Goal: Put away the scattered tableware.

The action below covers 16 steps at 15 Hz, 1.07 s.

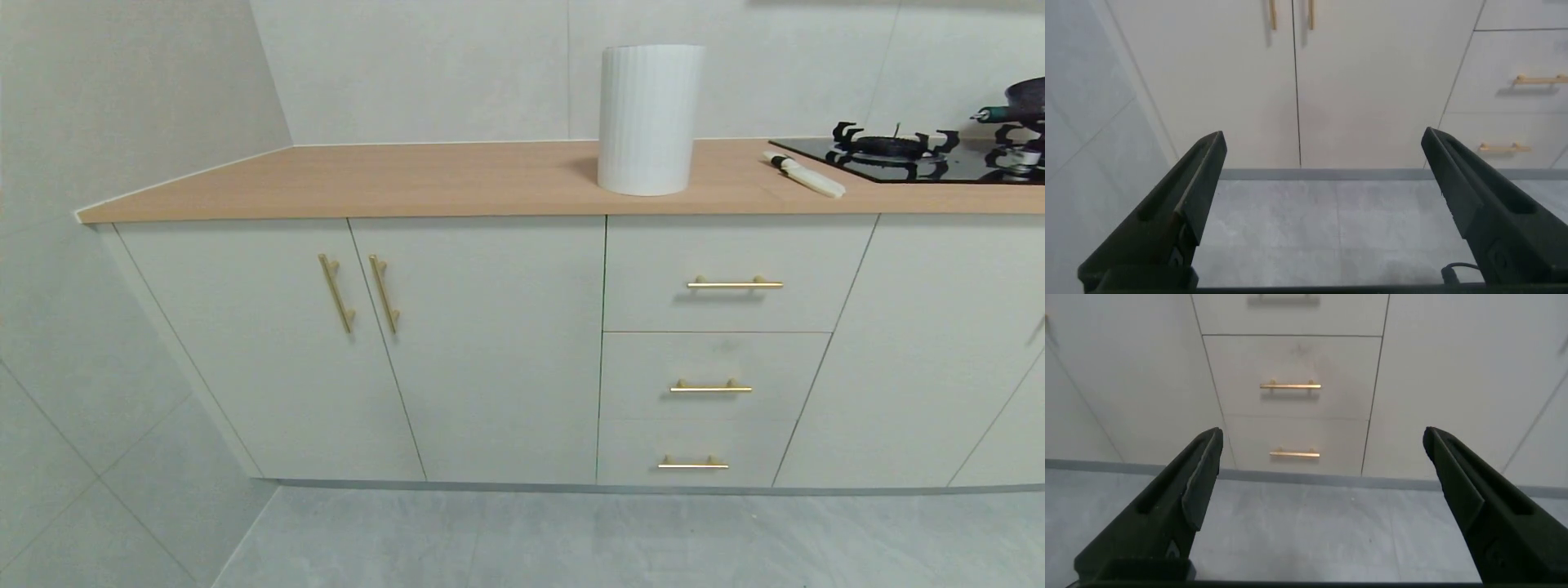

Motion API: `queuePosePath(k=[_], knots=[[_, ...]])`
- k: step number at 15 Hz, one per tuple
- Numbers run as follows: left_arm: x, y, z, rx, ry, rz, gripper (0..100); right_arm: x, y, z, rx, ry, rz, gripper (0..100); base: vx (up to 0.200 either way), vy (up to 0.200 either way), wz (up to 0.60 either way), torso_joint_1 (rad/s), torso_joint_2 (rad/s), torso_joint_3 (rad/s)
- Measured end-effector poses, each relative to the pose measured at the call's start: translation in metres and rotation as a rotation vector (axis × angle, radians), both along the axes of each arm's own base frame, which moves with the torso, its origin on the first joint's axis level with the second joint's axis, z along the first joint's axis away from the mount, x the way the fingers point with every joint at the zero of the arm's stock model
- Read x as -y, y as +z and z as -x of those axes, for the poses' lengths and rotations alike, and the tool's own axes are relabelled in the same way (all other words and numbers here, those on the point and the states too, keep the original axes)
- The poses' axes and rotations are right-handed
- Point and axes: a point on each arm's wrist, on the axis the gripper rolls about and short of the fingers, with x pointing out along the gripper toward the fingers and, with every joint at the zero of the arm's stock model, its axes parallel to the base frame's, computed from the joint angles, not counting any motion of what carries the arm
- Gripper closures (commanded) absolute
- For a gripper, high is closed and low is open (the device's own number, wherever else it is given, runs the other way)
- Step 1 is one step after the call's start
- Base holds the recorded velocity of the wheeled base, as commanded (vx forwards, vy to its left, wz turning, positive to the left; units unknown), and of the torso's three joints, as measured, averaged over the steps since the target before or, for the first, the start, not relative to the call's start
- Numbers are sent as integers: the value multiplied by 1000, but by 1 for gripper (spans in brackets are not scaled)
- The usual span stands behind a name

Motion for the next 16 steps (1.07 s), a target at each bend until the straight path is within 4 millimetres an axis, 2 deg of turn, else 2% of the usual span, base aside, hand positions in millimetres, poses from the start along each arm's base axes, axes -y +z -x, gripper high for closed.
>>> queuePosePath(k=[15, 16], knots=[[0, 0, 0, 0, 1, 0, 0, 0, 0, 0, -1, 1, 0, 0, 200, 0, 0, 4, 3, 3], [0, 0, 0, 0, 0, 0, 0, 0, 0, 0, -1, 1, 0, 0, 0, 0, 0, 0, 0, 0]])
